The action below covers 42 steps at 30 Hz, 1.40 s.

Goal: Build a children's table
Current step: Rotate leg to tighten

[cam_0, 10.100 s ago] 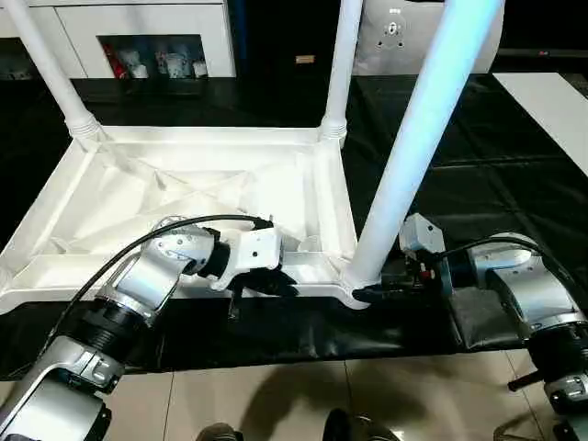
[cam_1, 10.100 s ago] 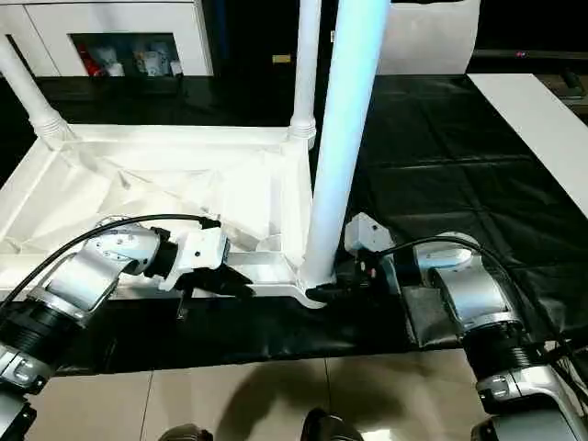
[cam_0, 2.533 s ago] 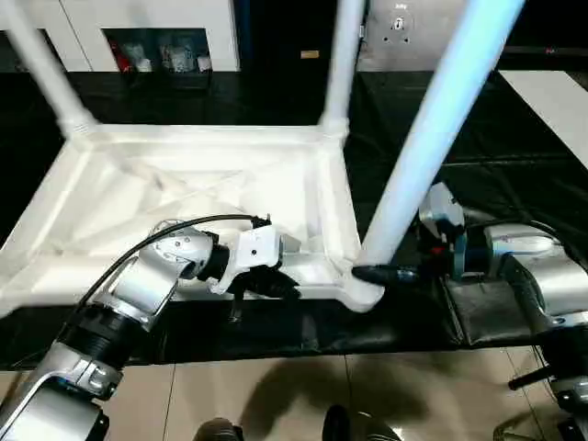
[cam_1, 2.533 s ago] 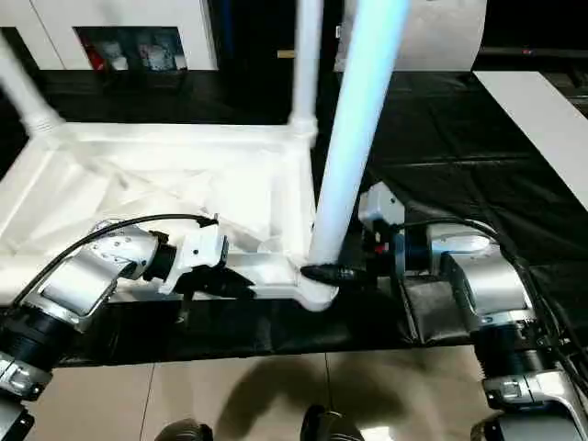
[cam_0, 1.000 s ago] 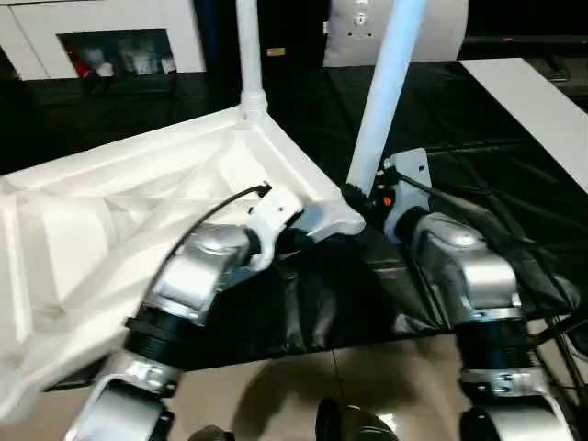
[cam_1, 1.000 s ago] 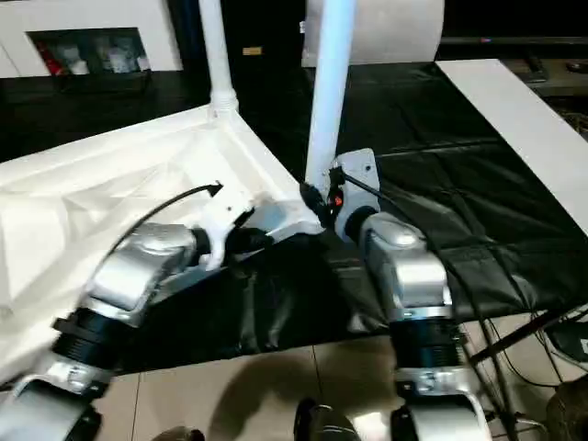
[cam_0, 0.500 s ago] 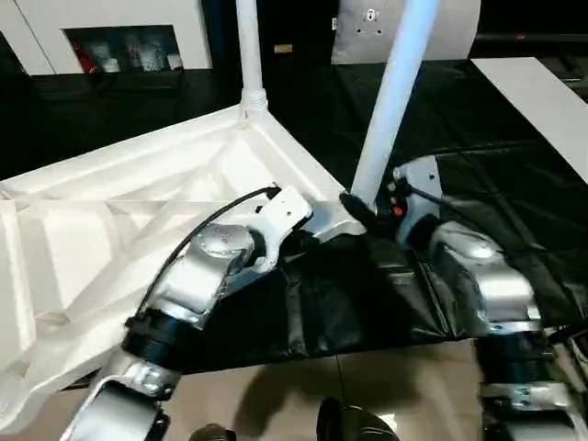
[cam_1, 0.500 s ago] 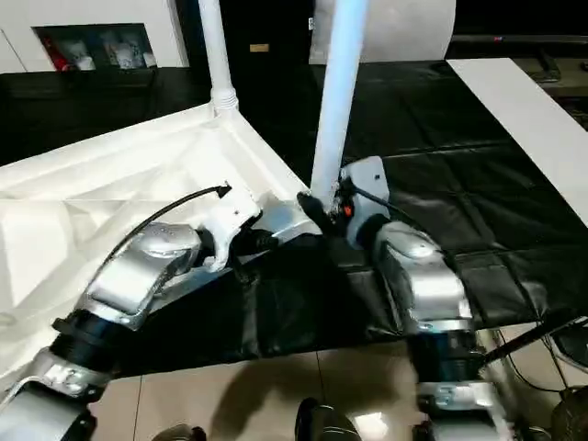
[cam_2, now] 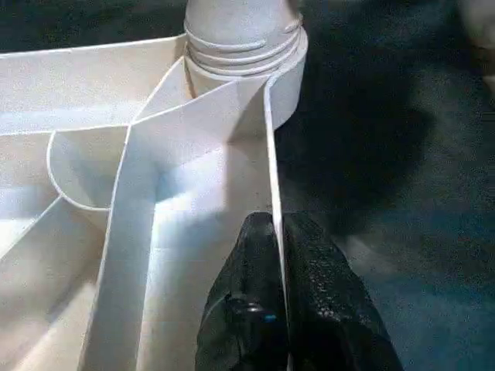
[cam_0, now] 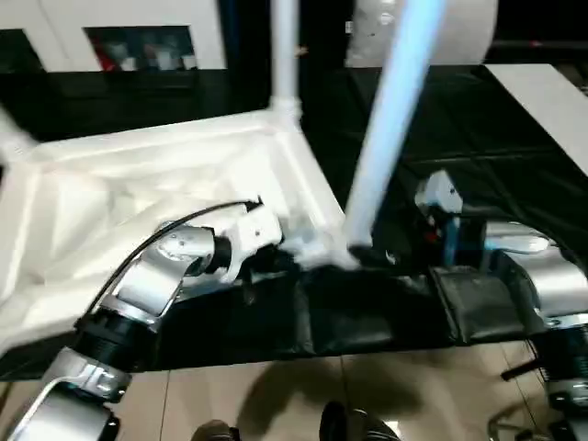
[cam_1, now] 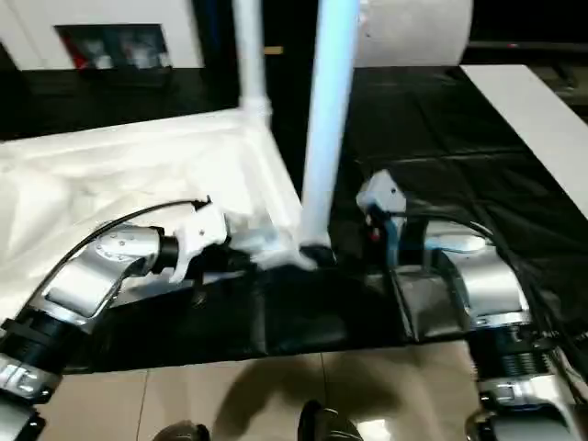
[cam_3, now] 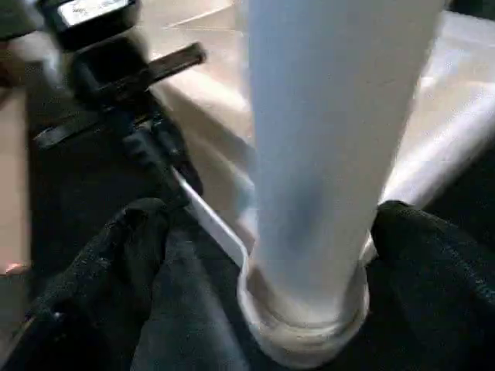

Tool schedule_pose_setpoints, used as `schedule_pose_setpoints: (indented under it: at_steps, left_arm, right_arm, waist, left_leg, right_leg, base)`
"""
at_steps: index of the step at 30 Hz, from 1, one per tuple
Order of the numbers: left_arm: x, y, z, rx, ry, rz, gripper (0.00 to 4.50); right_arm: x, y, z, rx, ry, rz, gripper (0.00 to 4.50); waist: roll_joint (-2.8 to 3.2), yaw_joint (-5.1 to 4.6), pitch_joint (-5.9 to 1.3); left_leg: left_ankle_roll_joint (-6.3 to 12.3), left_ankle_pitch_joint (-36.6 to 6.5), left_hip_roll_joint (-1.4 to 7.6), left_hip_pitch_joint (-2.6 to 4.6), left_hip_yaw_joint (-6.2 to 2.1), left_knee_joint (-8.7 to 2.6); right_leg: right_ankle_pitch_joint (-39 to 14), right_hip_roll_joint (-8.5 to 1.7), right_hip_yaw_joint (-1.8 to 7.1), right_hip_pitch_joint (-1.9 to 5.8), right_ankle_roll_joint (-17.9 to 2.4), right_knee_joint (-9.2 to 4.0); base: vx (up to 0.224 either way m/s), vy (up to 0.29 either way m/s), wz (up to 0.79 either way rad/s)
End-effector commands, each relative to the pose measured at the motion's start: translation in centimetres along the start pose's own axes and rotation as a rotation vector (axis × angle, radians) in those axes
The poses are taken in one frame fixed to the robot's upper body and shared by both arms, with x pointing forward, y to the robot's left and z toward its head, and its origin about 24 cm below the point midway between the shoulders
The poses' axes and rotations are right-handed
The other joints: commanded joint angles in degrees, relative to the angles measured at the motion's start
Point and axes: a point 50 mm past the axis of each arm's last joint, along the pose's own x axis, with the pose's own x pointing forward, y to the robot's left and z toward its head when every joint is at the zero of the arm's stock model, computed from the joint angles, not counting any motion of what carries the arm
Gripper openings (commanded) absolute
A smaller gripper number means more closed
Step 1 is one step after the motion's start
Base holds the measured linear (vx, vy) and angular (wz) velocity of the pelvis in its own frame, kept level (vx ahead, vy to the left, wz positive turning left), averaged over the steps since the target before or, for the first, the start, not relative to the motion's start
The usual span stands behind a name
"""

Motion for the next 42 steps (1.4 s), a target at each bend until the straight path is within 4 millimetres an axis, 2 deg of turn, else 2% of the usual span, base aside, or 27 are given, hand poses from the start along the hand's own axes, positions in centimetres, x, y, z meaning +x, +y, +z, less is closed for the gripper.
schedule_pose_setpoints:
  at_steps: [1, 5, 6, 7, 8, 11, 14, 16, 19, 20, 27, 36, 37, 39, 42]
  left_arm:
    - [0.3, -0.8, 0.2, 0.072, 0.017, -0.123, 0.00]
    - [0.0, -0.8, 0.0, 0.101, 0.035, -0.163, 0.00]
    - [0.0, -0.8, -0.1, 0.106, 0.039, -0.169, 0.00]
    - [-0.1, -0.7, -0.1, 0.116, 0.044, -0.180, 0.00]
    - [-0.1, -0.7, -0.1, 0.116, 0.044, -0.180, 0.00]
    - [-0.5, -0.5, 0.0, 0.139, 0.052, -0.215, 0.00]
    - [-0.5, -0.5, 0.0, 0.143, 0.053, -0.223, 0.00]
    - [-0.6, -0.5, 0.0, 0.149, 0.054, -0.236, 0.00]
    - [-0.7, -0.5, -0.1, 0.156, 0.055, -0.256, 0.00]
    - [-0.7, -0.5, -0.1, 0.156, 0.055, -0.256, 0.00]
    - [-0.7, -0.5, -0.1, 0.160, 0.055, -0.270, 0.00]
    - [-0.7, -0.4, -0.1, 0.143, 0.045, -0.270, 0.00]
    - [-0.7, -0.3, -0.2, 0.143, 0.045, -0.271, 0.00]
    - [-0.7, -0.3, -0.2, 0.143, 0.046, -0.272, 0.00]
    - [-0.6, -0.3, -0.2, 0.144, 0.047, -0.273, 0.00]
  right_arm:
    - [-0.4, 0.1, 0.3, -0.025, 0.022, 0.091, 4.22]
    - [-0.6, 0.0, 0.1, -0.029, 0.052, 0.127, 3.88]
    - [-0.6, 0.0, 0.0, -0.024, 0.055, 0.134, 3.77]
    - [-0.7, 0.0, 0.0, -0.017, 0.058, 0.150, 3.71]
    - [-0.7, 0.0, 0.0, -0.017, 0.058, 0.150, 3.71]
    - [-0.8, 0.2, 0.1, 0.004, 0.062, 0.209, 3.34]
    - [-0.8, 0.2, 0.1, 0.004, 0.062, 0.217, 3.13]
    - [-0.7, 0.2, 0.0, 0.004, 0.063, 0.227, 2.84]
    - [-0.4, 0.3, -0.1, 0.010, 0.064, 0.246, 2.69]
    - [-0.4, 0.3, -0.1, 0.010, 0.064, 0.246, 2.45]
    - [0.0, 0.5, -0.4, 0.026, 0.059, 0.268, 1.98]
    - [0.9, 1.0, -0.8, 0.039, 0.037, 0.232, 1.91]
    - [1.0, 1.0, -0.9, 0.052, 0.031, 0.227, 2.26]
    - [1.0, 1.0, -0.9, 0.062, 0.030, 0.231, 2.61]
    - [1.0, 1.0, -0.9, 0.062, 0.035, 0.237, 2.74]
  waist:
    - [-0.55, -0.01, -4.81]
    - [-0.74, 0.23, -4.64]
    - [-1.00, 0.27, -4.68]
    - [-0.90, 0.26, -4.60]
    - [-0.90, 0.26, -4.61]
    - [-1.02, 0.26, -4.64]
    - [-1.00, 0.30, -4.76]
    - [-0.98, 0.39, -4.80]
    - [-0.95, 0.56, -4.88]
    - [-0.95, 0.59, -4.87]
    - [-0.95, 0.70, -4.75]
    - [-0.63, 0.60, -4.49]
    - [-0.68, 0.52, -4.49]
    - [-0.72, 0.41, -4.46]
    - [-0.67, 0.35, -4.48]
  left_leg:
    - [11.03, 1.2, 1.28, -0.37, 0.52, -3.15]
    - [9.29, -0.9, 1.07, -0.44, 0.70, -3.22]
    - [8.78, -1.6, 0.88, -0.46, 0.72, -3.21]
    - [8.22, -2.1, 0.88, -0.47, 0.74, -3.22]
    - [8.12, -2.4, 0.81, -0.44, 0.76, -3.20]
    - [7.77, -2.8, 0.73, -0.46, 0.79, -3.20]
    - [7.85, -2.1, 0.84, -0.55, 0.73, -3.18]
    - [8.07, -1.3, 0.89, -0.58, 0.69, -3.17]
    - [8.35, -0.6, 0.92, -0.64, 0.70, -3.13]
    - [8.38, -0.6, 0.91, -0.62, 0.72, -3.12]
    - [7.65, -1.4, 0.79, -0.64, 0.75, -3.17]
    - [7.07, -2.1, 0.75, -0.63, 0.70, -3.29]
    - [6.95, -2.6, 0.72, -0.64, 0.73, -3.28]
    - [6.71, -3.1, 0.65, -0.63, 0.71, -3.31]
    - [6.61, -3.5, 0.65, -0.50, 0.73, -3.31]
  right_leg:
    - [-17.2, -3.29, 3.92, 5.08, -8.8, -2.39]
    - [-21.0, -3.33, 3.97, 5.10, -7.5, -2.89]
    - [-22.5, -3.26, 3.90, 5.16, -6.8, -3.04]
    - [-23.7, -3.26, 3.90, 5.10, -6.1, -3.19]
    - [-24.2, -3.19, 3.82, 5.08, -5.8, -3.33]
    - [-25.2, -3.08, 3.77, 5.07, -4.8, -3.47]
    - [-24.2, -3.10, 3.80, 5.09, -4.8, -3.27]
    - [-23.1, -3.06, 3.80, 5.06, -5.3, -3.08]
    - [-21.9, -3.06, 3.83, 5.11, -5.9, -2.83]
    - [-21.8, -3.03, 3.82, 5.08, -5.9, -2.84]
    - [-23.3, -3.04, 3.77, 5.15, -5.1, -3.11]
    - [-24.0, -2.95, 3.64, 5.06, -4.8, -3.35]
    - [-24.5, -2.95, 3.61, 5.11, -4.6, -3.45]
    - [-25.2, -2.94, 3.56, 5.13, -4.3, -3.57]
    - [-25.9, -2.93, 3.55, 5.05, -4.0, -3.71]
  base:
    - [0.000, 0.000, 0.00]
    - [0.000, 0.000, 0.00]
    - [0.000, 0.000, 0.00]
    - [0.000, 0.000, 0.00]
    - [0.000, 0.000, 0.00]
    - [0.000, 0.000, 0.00]
    - [0.000, 0.000, 0.00]
    - [0.000, 0.000, 0.00]
    - [0.000, 0.000, 0.00]
    - [0.000, 0.000, 0.00]
    - [0.000, 0.000, 0.00]
    - [0.000, 0.000, 0.00]
    - [0.000, 0.000, 0.00]
    - [0.000, 0.000, 0.00]
    - [0.000, 0.000, 0.00]
